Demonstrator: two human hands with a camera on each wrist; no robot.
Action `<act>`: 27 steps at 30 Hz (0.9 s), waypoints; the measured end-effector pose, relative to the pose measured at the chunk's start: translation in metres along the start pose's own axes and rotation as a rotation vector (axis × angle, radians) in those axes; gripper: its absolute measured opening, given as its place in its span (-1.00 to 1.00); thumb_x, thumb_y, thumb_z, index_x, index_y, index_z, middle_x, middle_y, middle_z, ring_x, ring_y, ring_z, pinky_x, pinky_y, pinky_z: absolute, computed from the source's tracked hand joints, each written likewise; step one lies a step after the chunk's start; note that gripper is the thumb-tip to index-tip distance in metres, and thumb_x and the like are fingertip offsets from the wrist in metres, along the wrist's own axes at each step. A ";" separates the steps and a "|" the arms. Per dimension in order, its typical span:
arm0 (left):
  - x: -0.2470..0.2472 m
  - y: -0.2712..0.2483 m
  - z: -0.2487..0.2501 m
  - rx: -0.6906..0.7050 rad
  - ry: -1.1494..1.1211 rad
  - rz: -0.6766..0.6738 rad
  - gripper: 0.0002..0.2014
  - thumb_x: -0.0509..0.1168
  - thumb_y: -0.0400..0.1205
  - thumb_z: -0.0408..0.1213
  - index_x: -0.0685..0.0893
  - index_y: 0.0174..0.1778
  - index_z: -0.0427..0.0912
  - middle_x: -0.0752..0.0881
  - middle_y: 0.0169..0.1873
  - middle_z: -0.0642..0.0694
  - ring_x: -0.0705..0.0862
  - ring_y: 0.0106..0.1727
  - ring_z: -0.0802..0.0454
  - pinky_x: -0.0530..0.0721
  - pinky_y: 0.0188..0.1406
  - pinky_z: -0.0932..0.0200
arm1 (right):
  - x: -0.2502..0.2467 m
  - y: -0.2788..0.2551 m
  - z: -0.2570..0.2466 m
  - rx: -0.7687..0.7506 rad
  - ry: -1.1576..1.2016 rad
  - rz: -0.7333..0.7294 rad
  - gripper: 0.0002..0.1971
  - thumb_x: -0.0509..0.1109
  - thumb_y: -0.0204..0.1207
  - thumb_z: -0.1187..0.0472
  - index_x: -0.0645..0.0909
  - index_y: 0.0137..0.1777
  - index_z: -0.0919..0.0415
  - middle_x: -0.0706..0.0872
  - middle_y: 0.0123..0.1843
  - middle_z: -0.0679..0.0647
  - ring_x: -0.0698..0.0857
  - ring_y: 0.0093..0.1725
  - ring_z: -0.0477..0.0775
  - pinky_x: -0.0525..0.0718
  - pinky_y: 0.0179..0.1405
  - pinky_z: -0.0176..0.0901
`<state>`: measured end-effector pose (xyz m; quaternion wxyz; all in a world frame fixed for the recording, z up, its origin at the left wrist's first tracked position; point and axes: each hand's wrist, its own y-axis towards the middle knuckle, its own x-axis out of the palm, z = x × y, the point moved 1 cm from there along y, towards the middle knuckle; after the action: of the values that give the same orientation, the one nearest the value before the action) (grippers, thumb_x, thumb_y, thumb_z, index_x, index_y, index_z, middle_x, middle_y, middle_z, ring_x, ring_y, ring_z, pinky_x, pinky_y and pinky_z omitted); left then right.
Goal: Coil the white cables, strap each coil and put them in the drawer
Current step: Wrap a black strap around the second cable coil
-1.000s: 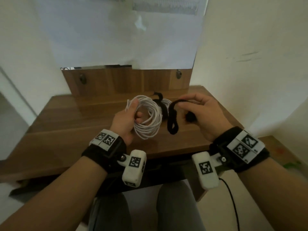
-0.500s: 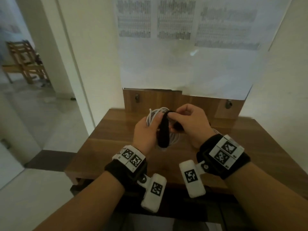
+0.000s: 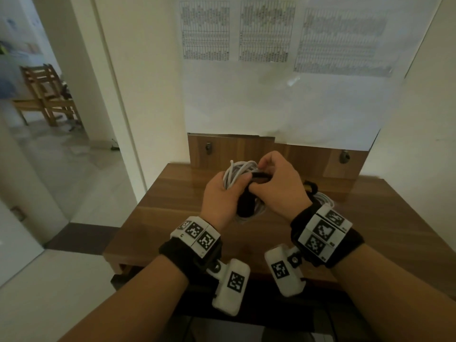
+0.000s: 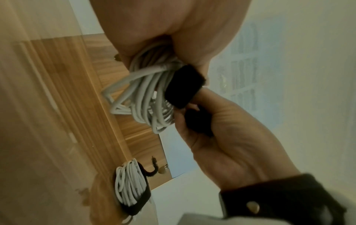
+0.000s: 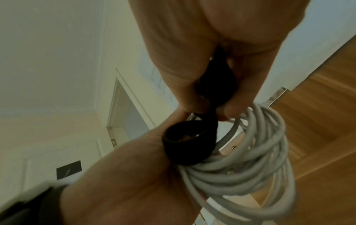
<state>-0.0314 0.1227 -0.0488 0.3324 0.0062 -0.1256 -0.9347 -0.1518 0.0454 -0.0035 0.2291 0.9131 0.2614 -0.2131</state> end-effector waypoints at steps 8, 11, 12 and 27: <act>-0.004 0.017 -0.010 -0.047 -0.027 0.165 -0.87 0.36 0.70 -0.22 0.71 0.15 -0.03 0.80 0.08 -0.13 0.81 0.11 -0.05 0.78 0.10 -0.05 | -0.009 -0.001 0.008 0.051 0.142 0.154 -0.60 0.57 0.41 0.34 0.43 0.01 -0.04 0.72 -0.16 0.06 0.77 -0.21 0.03 0.82 -0.22 -0.12; -0.020 0.024 -0.018 -0.188 -0.172 0.223 -0.89 0.35 0.71 -0.29 0.73 0.12 -0.12 0.83 -0.05 -0.17 0.82 -0.05 -0.12 0.78 -0.10 -0.02 | -0.024 0.008 0.014 0.170 0.390 0.313 -0.64 0.53 0.47 0.40 0.46 -0.01 -0.04 0.76 -0.15 0.12 0.83 -0.13 0.13 0.85 -0.01 0.13; -0.024 0.025 -0.020 -0.210 -0.178 0.219 -0.91 0.34 0.72 -0.30 0.74 0.07 -0.13 0.81 -0.16 -0.16 0.78 -0.17 -0.11 0.74 -0.19 0.01 | -0.030 0.012 0.014 0.202 0.493 0.357 -0.66 0.49 0.51 0.42 0.47 -0.02 0.00 0.75 -0.14 0.14 0.83 -0.11 0.16 0.84 0.02 0.16; -0.012 0.019 -0.012 -0.300 -0.185 -0.005 -0.95 0.38 0.69 -0.28 0.76 -0.02 -0.12 0.56 -0.50 -0.02 0.51 -0.51 0.10 0.58 -0.46 0.17 | -0.019 0.011 -0.022 0.095 0.551 0.163 -0.85 0.46 0.57 0.44 0.63 0.09 0.30 0.79 -0.04 0.27 0.80 -0.39 0.10 0.74 -0.42 -0.12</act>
<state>-0.0087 0.1130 -0.0566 0.3142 -0.1293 -0.0148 -0.9404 -0.1538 0.0414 0.0272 0.1227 0.9643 0.2293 0.0500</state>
